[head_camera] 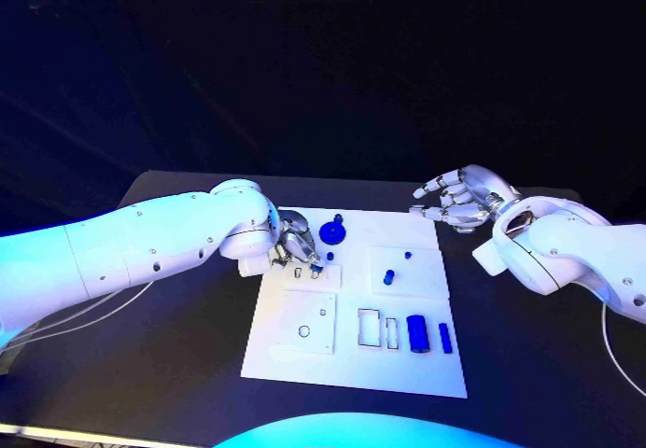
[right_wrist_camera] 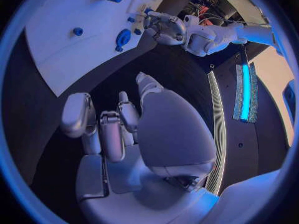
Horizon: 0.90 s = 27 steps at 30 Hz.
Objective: Assemble the parts on the task board
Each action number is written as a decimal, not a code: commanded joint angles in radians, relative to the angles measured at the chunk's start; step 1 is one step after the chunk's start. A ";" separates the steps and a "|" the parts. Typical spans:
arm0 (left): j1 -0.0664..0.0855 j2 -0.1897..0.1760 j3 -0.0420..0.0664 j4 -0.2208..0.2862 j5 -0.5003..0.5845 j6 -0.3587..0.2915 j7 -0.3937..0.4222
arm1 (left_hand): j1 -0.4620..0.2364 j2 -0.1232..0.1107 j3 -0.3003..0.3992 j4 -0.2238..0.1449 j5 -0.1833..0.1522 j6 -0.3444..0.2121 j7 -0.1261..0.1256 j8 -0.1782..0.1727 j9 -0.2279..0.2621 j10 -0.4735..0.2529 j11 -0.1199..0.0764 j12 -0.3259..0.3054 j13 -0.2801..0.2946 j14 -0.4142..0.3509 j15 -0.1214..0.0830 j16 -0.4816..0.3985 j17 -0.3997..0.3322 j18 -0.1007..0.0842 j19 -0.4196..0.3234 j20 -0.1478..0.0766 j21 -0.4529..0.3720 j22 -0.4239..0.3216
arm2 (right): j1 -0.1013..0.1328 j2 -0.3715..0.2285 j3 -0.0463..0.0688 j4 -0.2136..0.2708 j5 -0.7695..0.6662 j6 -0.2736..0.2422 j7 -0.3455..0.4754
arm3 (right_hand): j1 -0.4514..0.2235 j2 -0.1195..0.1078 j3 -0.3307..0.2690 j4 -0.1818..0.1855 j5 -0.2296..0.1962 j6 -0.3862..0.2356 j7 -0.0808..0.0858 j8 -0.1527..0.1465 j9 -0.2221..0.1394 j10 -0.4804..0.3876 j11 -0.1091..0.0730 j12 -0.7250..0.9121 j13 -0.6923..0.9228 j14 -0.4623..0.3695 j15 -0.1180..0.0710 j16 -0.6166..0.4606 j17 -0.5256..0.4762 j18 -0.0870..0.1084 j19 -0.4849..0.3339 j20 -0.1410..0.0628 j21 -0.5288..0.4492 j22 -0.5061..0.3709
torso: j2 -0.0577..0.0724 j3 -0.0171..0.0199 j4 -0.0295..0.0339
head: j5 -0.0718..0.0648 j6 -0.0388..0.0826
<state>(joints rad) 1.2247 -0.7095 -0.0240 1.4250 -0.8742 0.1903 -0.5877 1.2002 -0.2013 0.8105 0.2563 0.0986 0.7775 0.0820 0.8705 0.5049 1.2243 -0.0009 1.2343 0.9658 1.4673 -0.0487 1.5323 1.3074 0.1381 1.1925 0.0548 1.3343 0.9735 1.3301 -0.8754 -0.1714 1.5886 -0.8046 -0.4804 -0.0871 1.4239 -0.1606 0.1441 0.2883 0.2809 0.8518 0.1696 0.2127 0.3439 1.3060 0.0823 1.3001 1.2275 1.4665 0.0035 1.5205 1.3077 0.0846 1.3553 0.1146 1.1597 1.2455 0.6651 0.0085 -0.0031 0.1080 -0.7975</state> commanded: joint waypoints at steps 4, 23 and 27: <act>0.000 -0.007 0.000 0.016 -0.029 -0.032 0.005 | -0.029 -0.012 0.146 -0.145 0.006 0.031 -0.024 0.024 0.161 0.037 -0.012 0.017 0.023 0.080 -0.017 0.014 0.193 -0.025 0.033 -0.006 0.019 0.038 | -0.001 0.001 0.000 -0.001 -0.014 0.023 0.003 | -0.011 0.004 0.007 0.002 0.000 0.005 -0.002 0.007 -0.002 -0.010 0.000 -0.006 -0.002 0.071 0.005 -0.003 0.133 0.014 -0.008 -0.002 -0.006 -0.001 | 0.001 -0.0007 -0.0006 | 0.004 -0.002; -0.004 -0.003 -0.018 0.036 -0.200 -0.060 -0.016 | -0.066 -0.027 0.160 -0.157 0.010 0.072 -0.049 0.059 0.191 0.072 -0.034 0.025 0.036 0.090 -0.036 0.022 0.218 -0.031 0.060 -0.022 0.031 0.068 | -0.002 0.001 0.000 -0.001 -0.016 0.024 0.005 | -0.013 0.004 0.007 0.002 0.000 0.006 -0.003 0.008 -0.002 -0.010 0.000 -0.007 -0.002 0.071 0.005 -0.004 0.132 0.014 -0.009 -0.002 -0.008 -0.002 | 0.002 0.0002 -0.0022 | 0.010 -0.006; -0.006 -0.002 -0.020 0.037 -0.207 -0.058 -0.018 | -0.067 -0.027 0.160 -0.157 0.011 0.073 -0.050 0.060 0.192 0.073 -0.034 0.025 0.036 0.090 -0.037 0.023 0.219 -0.031 0.061 -0.023 0.031 0.069 | -0.002 0.001 0.000 -0.001 -0.016 0.024 0.005 | -0.013 0.004 0.007 0.002 0.000 0.006 -0.003 0.008 -0.002 -0.010 0.000 -0.007 -0.002 0.071 0.005 -0.004 0.132 0.014 -0.009 -0.002 -0.008 -0.002 | 0.001 0.0002 -0.0024 | 0.011 -0.007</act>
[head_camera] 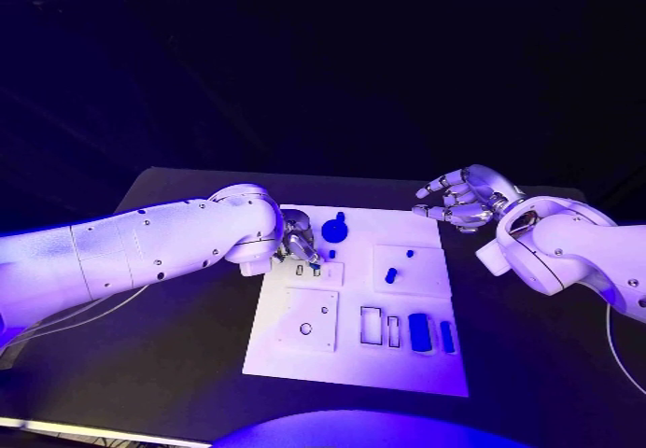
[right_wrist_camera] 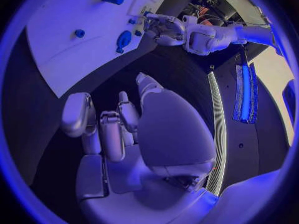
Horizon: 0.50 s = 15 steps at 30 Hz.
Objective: Assemble the parts on the task board
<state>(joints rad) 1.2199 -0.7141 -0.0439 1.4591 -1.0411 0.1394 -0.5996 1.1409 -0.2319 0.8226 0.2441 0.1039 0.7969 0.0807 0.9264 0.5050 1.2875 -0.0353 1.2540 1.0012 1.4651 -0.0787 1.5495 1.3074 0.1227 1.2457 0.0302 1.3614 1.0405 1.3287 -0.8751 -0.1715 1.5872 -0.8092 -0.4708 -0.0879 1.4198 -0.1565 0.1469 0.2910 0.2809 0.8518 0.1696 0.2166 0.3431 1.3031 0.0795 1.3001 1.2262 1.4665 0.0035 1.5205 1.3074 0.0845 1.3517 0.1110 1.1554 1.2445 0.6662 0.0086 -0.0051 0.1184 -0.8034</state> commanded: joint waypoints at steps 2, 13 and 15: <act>-0.001 0.004 -0.001 0.004 -0.041 -0.006 -0.007 | -0.008 0.003 0.148 -0.145 0.005 0.053 -0.048 0.004 0.192 0.010 0.000 0.005 0.001 0.092 -0.007 0.005 0.219 -0.016 0.008 0.001 0.004 0.002 | -0.001 0.000 0.000 0.001 -0.012 0.014 0.006 | -0.009 0.000 0.004 0.000 0.000 0.006 -0.003 0.004 -0.001 -0.008 0.003 -0.007 -0.001 0.071 0.005 -0.004 0.133 0.014 -0.005 0.001 -0.004 -0.001 | 0.000 0.0002 -0.0001 | 0.000 0.000; -0.008 0.012 -0.005 0.001 -0.043 0.002 -0.011 | -0.018 0.001 0.147 -0.142 0.003 0.058 -0.051 0.007 0.196 0.014 -0.002 0.005 0.001 0.093 -0.009 0.006 0.221 -0.016 0.010 -0.001 0.005 0.003 | -0.001 0.000 0.000 0.001 -0.012 0.014 0.007 | -0.013 0.000 0.004 0.000 0.000 0.006 -0.003 0.005 -0.001 -0.008 0.003 -0.007 -0.001 0.071 0.005 -0.003 0.133 0.014 -0.005 0.001 -0.004 -0.001 | 0.001 -0.0004 -0.0008 | -0.001 -0.001; -0.009 0.012 -0.006 0.001 -0.042 0.005 -0.011 | -0.020 0.001 0.147 -0.141 0.003 0.058 -0.052 0.008 0.197 0.015 -0.003 0.006 0.002 0.093 -0.010 0.006 0.220 -0.016 0.011 -0.002 0.005 0.003 | -0.001 0.000 0.000 0.001 -0.012 0.014 0.007 | -0.013 0.000 0.004 0.000 0.000 0.006 -0.003 0.005 -0.001 -0.008 0.003 -0.007 -0.001 0.071 0.005 -0.003 0.133 0.014 -0.005 0.001 -0.004 -0.001 | 0.001 0.0000 -0.0006 | -0.001 -0.001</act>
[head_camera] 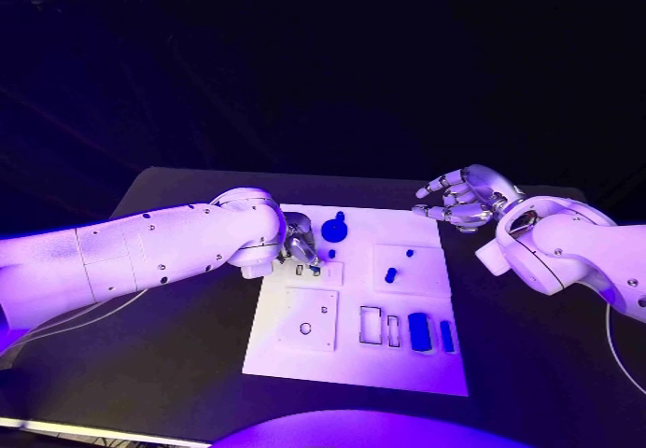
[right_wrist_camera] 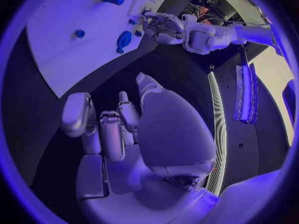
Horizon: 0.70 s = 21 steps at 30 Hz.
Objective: Assemble the parts on the task board
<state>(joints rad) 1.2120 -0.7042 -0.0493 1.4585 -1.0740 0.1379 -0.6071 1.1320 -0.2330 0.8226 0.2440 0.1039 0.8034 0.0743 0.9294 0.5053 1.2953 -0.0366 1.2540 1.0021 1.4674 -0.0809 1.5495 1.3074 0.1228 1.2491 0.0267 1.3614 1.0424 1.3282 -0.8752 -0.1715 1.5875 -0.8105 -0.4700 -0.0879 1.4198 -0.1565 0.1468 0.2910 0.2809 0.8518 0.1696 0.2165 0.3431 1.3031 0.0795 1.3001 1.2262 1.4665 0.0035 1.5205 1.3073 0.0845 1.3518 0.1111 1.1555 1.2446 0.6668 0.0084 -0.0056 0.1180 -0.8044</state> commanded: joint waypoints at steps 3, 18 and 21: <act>-0.001 0.002 -0.001 0.002 -0.006 0.012 -0.005 | -0.012 0.002 0.146 -0.141 0.003 0.053 -0.046 0.006 0.197 0.008 -0.002 0.006 0.001 0.091 -0.008 0.006 0.221 -0.017 0.008 0.001 0.005 0.003 | -0.001 -0.001 0.000 0.001 -0.011 0.013 0.006 | -0.013 0.000 0.004 0.000 0.000 0.006 -0.003 0.005 -0.001 -0.008 0.002 -0.007 -0.001 0.071 0.005 -0.003 0.133 0.014 -0.005 0.001 -0.004 -0.001 | 0.000 0.0006 0.0006 | -0.002 -0.002; -0.002 -0.003 -0.003 0.007 0.013 0.046 -0.015 | -0.014 0.003 0.146 -0.140 0.002 0.054 -0.047 0.007 0.198 0.008 -0.003 0.004 -0.002 0.091 -0.008 0.006 0.221 -0.017 0.009 0.001 0.005 0.002 | -0.003 0.000 0.000 -0.002 -0.011 0.011 0.005 | -0.013 0.000 0.004 0.000 0.000 0.006 -0.003 0.005 -0.001 -0.008 0.002 -0.007 -0.001 0.071 0.005 -0.003 0.133 0.014 -0.005 0.001 -0.004 -0.001 | 0.000 0.0000 0.0001 | -0.002 -0.003; -0.002 -0.004 -0.003 0.008 0.014 0.051 -0.016 | -0.015 0.004 0.146 -0.140 0.001 0.055 -0.047 0.007 0.199 0.009 -0.003 0.005 -0.001 0.091 -0.009 0.006 0.222 -0.017 0.009 0.001 0.005 0.003 | -0.003 0.000 0.000 -0.002 -0.011 0.011 0.005 | -0.013 0.000 0.004 0.000 0.000 0.006 -0.003 0.005 -0.001 -0.008 0.002 -0.007 -0.001 0.071 0.005 -0.003 0.133 0.014 -0.005 0.001 -0.004 -0.001 | 0.000 0.0001 0.0007 | -0.002 -0.004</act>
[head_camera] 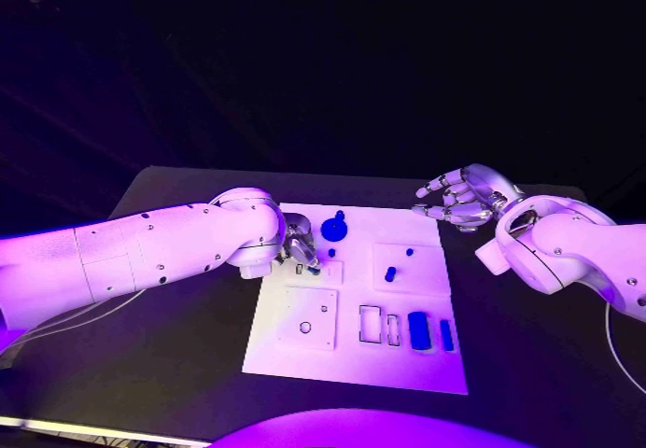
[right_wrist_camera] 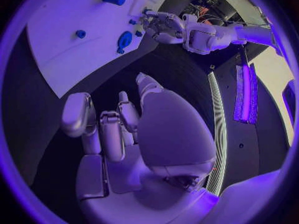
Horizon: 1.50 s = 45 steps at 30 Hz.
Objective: Assemble the parts on the task board
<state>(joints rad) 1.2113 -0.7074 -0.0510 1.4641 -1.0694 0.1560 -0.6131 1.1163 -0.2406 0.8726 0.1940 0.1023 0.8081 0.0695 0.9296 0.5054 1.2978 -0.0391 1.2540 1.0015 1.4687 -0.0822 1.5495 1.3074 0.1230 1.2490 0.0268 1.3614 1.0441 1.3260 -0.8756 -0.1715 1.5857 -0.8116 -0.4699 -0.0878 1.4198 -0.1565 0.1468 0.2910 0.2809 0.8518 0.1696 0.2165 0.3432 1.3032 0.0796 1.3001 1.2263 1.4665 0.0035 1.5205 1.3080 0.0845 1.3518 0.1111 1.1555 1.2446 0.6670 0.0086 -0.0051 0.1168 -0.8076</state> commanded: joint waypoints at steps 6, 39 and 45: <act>-0.002 -0.001 -0.001 0.004 0.010 0.039 -0.011 | 0.001 0.012 0.096 -0.090 0.003 0.050 -0.042 0.007 0.199 0.006 0.000 0.005 0.001 0.090 -0.008 0.006 0.222 -0.017 0.009 0.000 0.005 0.002 | -0.001 0.000 0.000 0.000 -0.010 0.011 0.005 | -0.016 0.001 0.005 -0.001 0.000 0.008 -0.003 0.007 -0.001 -0.007 0.002 -0.005 0.000 0.071 0.004 -0.003 0.134 0.013 -0.004 0.001 -0.002 0.001 | 0.000 -0.0004 0.0003 | -0.002 -0.002; -0.002 0.014 -0.003 -0.014 0.039 0.055 -0.016 | -0.081 0.021 0.043 -0.029 -0.011 0.058 -0.050 0.004 0.212 0.008 -0.006 -0.003 -0.006 0.089 -0.013 0.005 0.220 -0.018 0.013 -0.006 0.000 0.000 | -0.001 -0.005 0.000 0.000 -0.010 0.010 0.006 | -0.018 0.001 0.006 -0.001 0.000 0.007 -0.004 0.008 -0.002 -0.009 0.002 -0.007 -0.003 0.071 0.004 -0.004 0.131 0.014 -0.005 0.001 -0.006 -0.002 | 0.000 0.0001 -0.0004 | -0.004 -0.010; -0.001 0.017 -0.004 -0.016 0.040 0.065 -0.018 | -0.090 0.017 0.033 -0.024 -0.011 0.060 -0.051 0.003 0.213 0.009 -0.007 -0.001 -0.004 0.090 -0.014 0.005 0.222 -0.018 0.014 -0.007 0.000 0.001 | -0.001 -0.006 0.000 -0.001 -0.010 0.009 0.006 | -0.020 0.001 0.006 -0.001 0.000 0.007 -0.004 0.009 -0.002 -0.010 0.002 -0.008 -0.004 0.070 0.004 -0.005 0.131 0.014 -0.005 0.001 -0.006 -0.002 | -0.001 0.0001 0.0000 | -0.004 -0.011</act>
<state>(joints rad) 1.2129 -0.6944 -0.0516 1.4463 -1.0450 0.1855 -0.6257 1.0365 -0.2257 0.9001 0.1777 0.0957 0.8085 0.0691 0.9350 0.5715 1.3015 -0.0425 1.2539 0.9971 1.4686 -0.0893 1.5494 1.3073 0.1230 1.2598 0.0232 1.3613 1.0437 1.3252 -0.8815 -0.1715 1.5846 -0.8122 -0.4700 -0.0879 1.4107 -0.1553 0.1468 0.2910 0.2809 0.8550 0.1665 0.2205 0.3424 1.2996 0.0833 1.2962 1.2232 1.4665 0.0034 1.5205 1.3075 0.0845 1.3518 0.1111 1.1556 1.2437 0.6666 0.0085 -0.0053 0.1127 -0.8181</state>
